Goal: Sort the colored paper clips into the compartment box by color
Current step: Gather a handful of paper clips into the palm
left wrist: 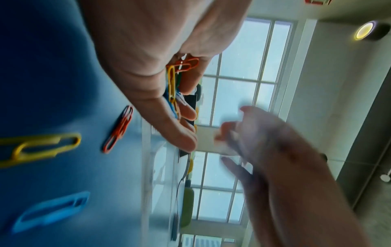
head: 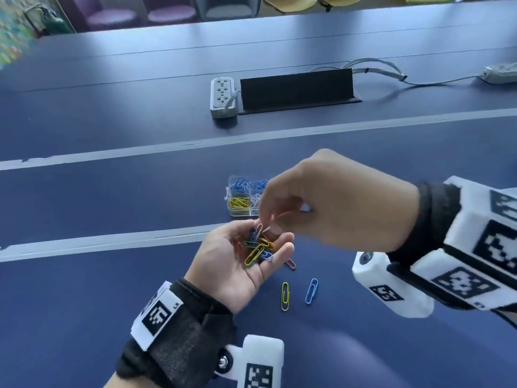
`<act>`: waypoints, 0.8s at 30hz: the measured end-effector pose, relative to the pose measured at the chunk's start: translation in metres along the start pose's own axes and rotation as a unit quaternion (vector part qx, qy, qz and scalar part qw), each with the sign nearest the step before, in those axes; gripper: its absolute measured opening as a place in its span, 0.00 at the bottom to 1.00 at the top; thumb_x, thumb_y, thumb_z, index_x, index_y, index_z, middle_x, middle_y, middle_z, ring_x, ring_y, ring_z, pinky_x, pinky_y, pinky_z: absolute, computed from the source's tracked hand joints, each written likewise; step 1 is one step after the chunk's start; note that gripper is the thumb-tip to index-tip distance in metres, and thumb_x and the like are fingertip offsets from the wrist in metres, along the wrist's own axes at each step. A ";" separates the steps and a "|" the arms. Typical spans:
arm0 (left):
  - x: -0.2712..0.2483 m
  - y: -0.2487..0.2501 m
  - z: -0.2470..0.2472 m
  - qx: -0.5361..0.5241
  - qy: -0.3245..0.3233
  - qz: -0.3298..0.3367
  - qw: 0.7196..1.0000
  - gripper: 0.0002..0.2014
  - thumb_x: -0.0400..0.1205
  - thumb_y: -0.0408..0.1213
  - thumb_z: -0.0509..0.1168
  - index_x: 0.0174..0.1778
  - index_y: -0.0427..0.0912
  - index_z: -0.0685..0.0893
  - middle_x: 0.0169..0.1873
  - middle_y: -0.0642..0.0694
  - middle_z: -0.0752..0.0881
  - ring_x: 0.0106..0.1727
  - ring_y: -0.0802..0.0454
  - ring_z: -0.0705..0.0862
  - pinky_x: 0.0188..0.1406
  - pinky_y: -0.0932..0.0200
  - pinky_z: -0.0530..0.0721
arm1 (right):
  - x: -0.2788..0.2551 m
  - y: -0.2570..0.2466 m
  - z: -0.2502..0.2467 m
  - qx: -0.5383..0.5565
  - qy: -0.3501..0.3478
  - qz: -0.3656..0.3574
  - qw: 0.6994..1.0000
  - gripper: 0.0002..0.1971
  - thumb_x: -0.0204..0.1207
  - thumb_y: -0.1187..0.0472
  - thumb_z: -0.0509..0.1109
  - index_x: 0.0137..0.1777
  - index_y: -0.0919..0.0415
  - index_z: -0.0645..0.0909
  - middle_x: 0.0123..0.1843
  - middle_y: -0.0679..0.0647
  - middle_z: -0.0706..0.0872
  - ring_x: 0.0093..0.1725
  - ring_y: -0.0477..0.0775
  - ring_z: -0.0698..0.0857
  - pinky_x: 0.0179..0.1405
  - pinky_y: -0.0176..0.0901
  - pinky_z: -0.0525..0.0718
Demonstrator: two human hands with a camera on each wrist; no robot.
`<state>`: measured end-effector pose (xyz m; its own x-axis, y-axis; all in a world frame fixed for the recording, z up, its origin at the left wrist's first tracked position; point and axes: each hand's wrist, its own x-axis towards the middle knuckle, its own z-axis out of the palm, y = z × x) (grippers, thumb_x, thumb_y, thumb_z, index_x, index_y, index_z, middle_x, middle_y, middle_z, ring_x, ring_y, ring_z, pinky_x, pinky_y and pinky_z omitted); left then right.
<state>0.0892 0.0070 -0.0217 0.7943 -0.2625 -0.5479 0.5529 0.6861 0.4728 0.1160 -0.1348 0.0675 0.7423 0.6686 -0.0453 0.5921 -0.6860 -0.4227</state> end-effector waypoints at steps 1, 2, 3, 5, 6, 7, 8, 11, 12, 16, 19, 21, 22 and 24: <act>0.002 0.004 -0.005 -0.008 -0.004 0.001 1.000 0.14 0.81 0.32 0.56 0.38 0.31 0.84 0.32 0.36 0.88 0.31 0.42 0.89 0.38 0.46 0.88 | -0.008 0.004 0.004 -0.019 -0.007 -0.004 1.000 0.08 0.72 0.60 0.69 0.46 0.47 0.86 0.39 0.44 0.87 0.40 0.46 0.83 0.42 0.42 0.80; 0.005 0.009 -0.010 -0.016 -0.009 0.003 1.000 0.13 0.80 0.34 0.56 0.40 0.32 0.84 0.34 0.36 0.88 0.33 0.41 0.89 0.41 0.46 0.87 | -0.016 0.007 0.011 -0.057 -0.044 -0.008 0.997 0.09 0.74 0.60 0.67 0.48 0.45 0.84 0.41 0.44 0.85 0.41 0.47 0.81 0.42 0.42 0.79; 0.008 0.012 -0.015 -0.022 -0.014 0.006 1.000 0.13 0.81 0.35 0.55 0.42 0.33 0.84 0.36 0.36 0.89 0.36 0.41 0.89 0.42 0.46 0.87 | -0.024 0.008 0.021 -0.101 -0.106 -0.011 0.989 0.11 0.76 0.60 0.65 0.52 0.44 0.81 0.45 0.43 0.82 0.44 0.49 0.79 0.41 0.43 0.78; 0.014 0.017 -0.022 -0.021 -0.022 0.008 0.999 0.15 0.81 0.36 0.54 0.44 0.33 0.84 0.39 0.35 0.89 0.39 0.39 0.89 0.43 0.45 0.88 | -0.035 0.010 0.042 -0.159 -0.203 -0.022 0.966 0.15 0.78 0.61 0.61 0.60 0.42 0.73 0.52 0.42 0.72 0.49 0.51 0.75 0.37 0.45 0.75; 0.016 0.018 -0.023 -0.016 -0.027 0.005 0.999 0.16 0.81 0.36 0.53 0.45 0.32 0.85 0.40 0.34 0.89 0.41 0.38 0.89 0.44 0.45 0.88 | -0.038 0.012 0.048 -0.173 -0.220 -0.037 0.959 0.17 0.78 0.63 0.60 0.62 0.43 0.71 0.54 0.44 0.70 0.51 0.52 0.74 0.35 0.45 0.73; 0.018 0.019 -0.023 -0.008 -0.034 0.001 0.999 0.16 0.81 0.36 0.53 0.47 0.32 0.85 0.41 0.34 0.88 0.42 0.37 0.89 0.44 0.45 0.88 | -0.038 0.013 0.052 -0.178 -0.216 -0.053 0.959 0.17 0.77 0.64 0.59 0.62 0.46 0.70 0.56 0.46 0.70 0.52 0.53 0.74 0.32 0.46 0.73; 0.019 0.019 -0.022 0.000 -0.041 -0.002 0.999 0.16 0.80 0.35 0.54 0.48 0.32 0.85 0.42 0.33 0.88 0.43 0.37 0.89 0.46 0.44 0.87 | -0.036 0.015 0.054 -0.179 -0.205 -0.069 0.960 0.16 0.75 0.65 0.60 0.60 0.48 0.71 0.56 0.48 0.71 0.51 0.54 0.75 0.28 0.46 0.72; 0.022 0.018 -0.016 0.018 -0.060 -0.006 0.998 0.15 0.74 0.35 0.58 0.49 0.31 0.85 0.44 0.33 0.88 0.44 0.36 0.89 0.49 0.43 0.86 | -0.028 0.021 0.061 -0.192 -0.222 -0.117 0.949 0.13 0.71 0.68 0.64 0.52 0.52 0.77 0.52 0.49 0.77 0.46 0.54 0.77 0.24 0.43 0.70; 0.023 0.017 -0.013 0.018 -0.066 -0.008 0.998 0.16 0.73 0.35 0.58 0.49 0.31 0.85 0.44 0.32 0.88 0.45 0.36 0.89 0.49 0.43 0.86 | -0.025 0.023 0.064 -0.204 -0.229 -0.120 0.944 0.11 0.68 0.69 0.67 0.46 0.52 0.79 0.47 0.48 0.78 0.43 0.54 0.78 0.22 0.42 0.69; 0.028 0.018 -0.009 0.015 -0.074 -0.011 0.997 0.16 0.76 0.35 0.56 0.50 0.30 0.84 0.44 0.32 0.88 0.45 0.36 0.89 0.50 0.44 0.86 | -0.016 0.024 0.066 -0.181 -0.217 -0.114 0.952 0.06 0.71 0.64 0.70 0.36 0.55 0.77 0.40 0.50 0.80 0.40 0.56 0.81 0.23 0.48 0.79; 0.027 0.020 -0.011 0.006 -0.081 -0.003 0.997 0.16 0.73 0.35 0.58 0.50 0.30 0.84 0.44 0.32 0.88 0.45 0.36 0.89 0.51 0.45 0.86 | -0.019 0.033 0.065 -0.157 -0.211 -0.103 0.959 0.09 0.80 0.57 0.61 0.42 0.58 0.79 0.41 0.53 0.80 0.40 0.60 0.82 0.34 0.54 0.84; 0.026 0.020 -0.013 -0.004 -0.086 0.002 0.996 0.17 0.72 0.35 0.58 0.48 0.29 0.85 0.44 0.31 0.88 0.45 0.36 0.89 0.50 0.46 0.86 | -0.020 0.041 0.065 -0.151 -0.159 -0.092 0.971 0.13 0.75 0.53 0.59 0.36 0.57 0.81 0.34 0.51 0.81 0.30 0.59 0.83 0.24 0.48 0.83; 0.025 0.020 -0.014 -0.010 -0.086 0.004 0.996 0.17 0.72 0.35 0.59 0.47 0.29 0.86 0.44 0.31 0.88 0.45 0.36 0.89 0.49 0.46 0.86 | -0.020 0.046 0.065 -0.146 -0.132 -0.088 0.977 0.14 0.73 0.52 0.57 0.34 0.56 0.81 0.31 0.50 0.81 0.27 0.58 0.82 0.20 0.44 0.81; 0.023 0.018 -0.017 -0.019 -0.086 0.008 0.996 0.17 0.72 0.35 0.59 0.46 0.28 0.87 0.44 0.30 0.88 0.45 0.36 0.89 0.48 0.46 0.87 | -0.017 0.052 0.062 -0.128 -0.106 -0.064 0.984 0.15 0.70 0.53 0.56 0.32 0.55 0.83 0.29 0.50 0.82 0.25 0.56 0.80 0.20 0.41 0.78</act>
<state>0.1135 0.0251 -0.0376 0.8360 -0.3620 -0.4124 0.5328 0.7151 0.4525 0.1148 -0.1634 -0.0097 0.5914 0.7798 -0.2052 0.7555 -0.6248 -0.1969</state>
